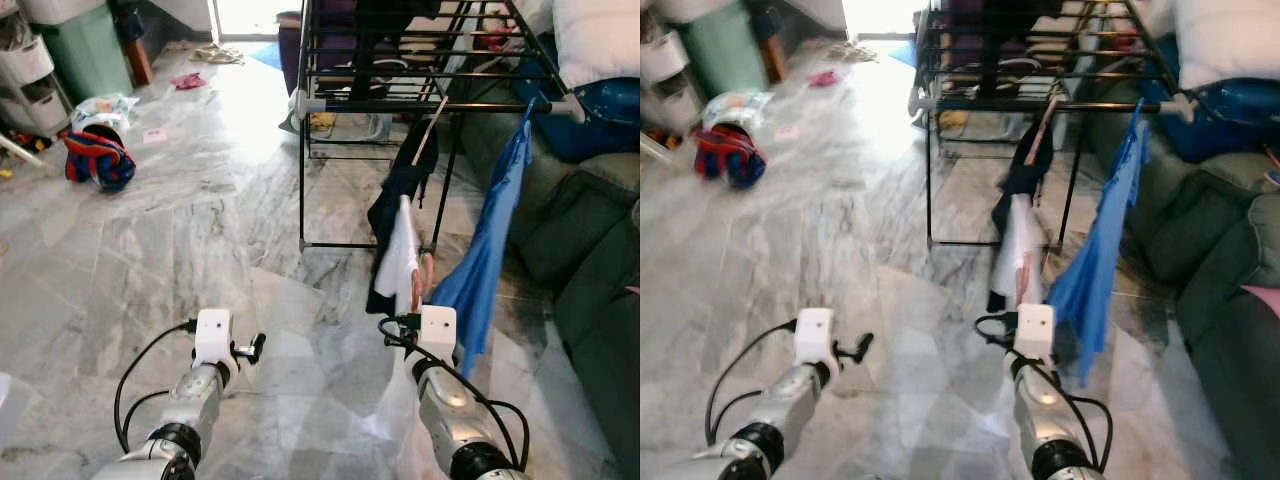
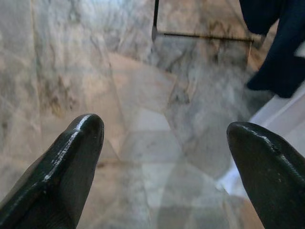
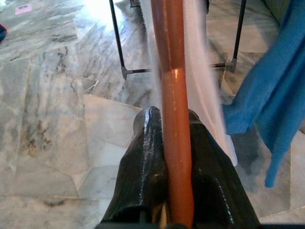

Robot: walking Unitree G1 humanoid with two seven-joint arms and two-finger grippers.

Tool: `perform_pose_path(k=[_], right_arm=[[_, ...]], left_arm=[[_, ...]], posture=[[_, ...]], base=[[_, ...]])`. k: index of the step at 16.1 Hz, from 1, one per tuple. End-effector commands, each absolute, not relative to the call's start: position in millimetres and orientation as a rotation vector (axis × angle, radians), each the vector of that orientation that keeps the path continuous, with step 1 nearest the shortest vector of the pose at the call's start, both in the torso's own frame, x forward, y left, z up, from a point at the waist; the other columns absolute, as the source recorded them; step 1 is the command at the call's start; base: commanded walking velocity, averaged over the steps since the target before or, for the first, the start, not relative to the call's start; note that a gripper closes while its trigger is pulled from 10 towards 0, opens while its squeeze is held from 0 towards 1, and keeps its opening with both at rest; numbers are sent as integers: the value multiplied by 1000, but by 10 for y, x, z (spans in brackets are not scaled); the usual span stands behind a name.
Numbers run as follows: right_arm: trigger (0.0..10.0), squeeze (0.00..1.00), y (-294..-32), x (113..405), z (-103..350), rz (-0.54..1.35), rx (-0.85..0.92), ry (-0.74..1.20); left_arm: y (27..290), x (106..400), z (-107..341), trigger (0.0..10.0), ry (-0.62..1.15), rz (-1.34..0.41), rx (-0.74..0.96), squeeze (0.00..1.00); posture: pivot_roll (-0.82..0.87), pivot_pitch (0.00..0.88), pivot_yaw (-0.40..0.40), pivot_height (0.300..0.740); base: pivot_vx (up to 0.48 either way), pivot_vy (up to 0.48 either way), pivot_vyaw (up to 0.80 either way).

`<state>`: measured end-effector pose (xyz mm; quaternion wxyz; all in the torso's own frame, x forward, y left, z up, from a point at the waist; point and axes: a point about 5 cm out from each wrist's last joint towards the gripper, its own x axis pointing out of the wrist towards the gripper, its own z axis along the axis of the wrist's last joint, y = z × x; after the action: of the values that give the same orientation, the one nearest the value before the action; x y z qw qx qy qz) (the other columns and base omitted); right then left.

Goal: Hang hanger

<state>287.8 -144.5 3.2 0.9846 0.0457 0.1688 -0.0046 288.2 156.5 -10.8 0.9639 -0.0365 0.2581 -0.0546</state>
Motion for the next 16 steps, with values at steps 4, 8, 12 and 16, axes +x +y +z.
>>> perform_pose_path(k=[4,8,12,16], right_arm=[[10000,0,-1492,2876,34,-14,90,338],[10000,0,-1369,2820,-41,63,93,387],[10000,0,-1182,2720,-118,202,34,414],[10000,0,-1021,2666,-161,349,3,451]], left_arm=[[1475,2846,-147,10000,542,-137,-75,0],[1457,2826,-167,10000,554,-148,-46,0],[1485,2804,-187,10000,560,-137,-25,0],[1490,2778,-213,10000,577,-136,-5,0]], posture=[[-81,111,-4,740],[-82,115,-1,740],[-77,117,1,740],[-76,122,7,740]], base=[[275,393,0],[143,261,0],[0,0,0],[0,0,0]])
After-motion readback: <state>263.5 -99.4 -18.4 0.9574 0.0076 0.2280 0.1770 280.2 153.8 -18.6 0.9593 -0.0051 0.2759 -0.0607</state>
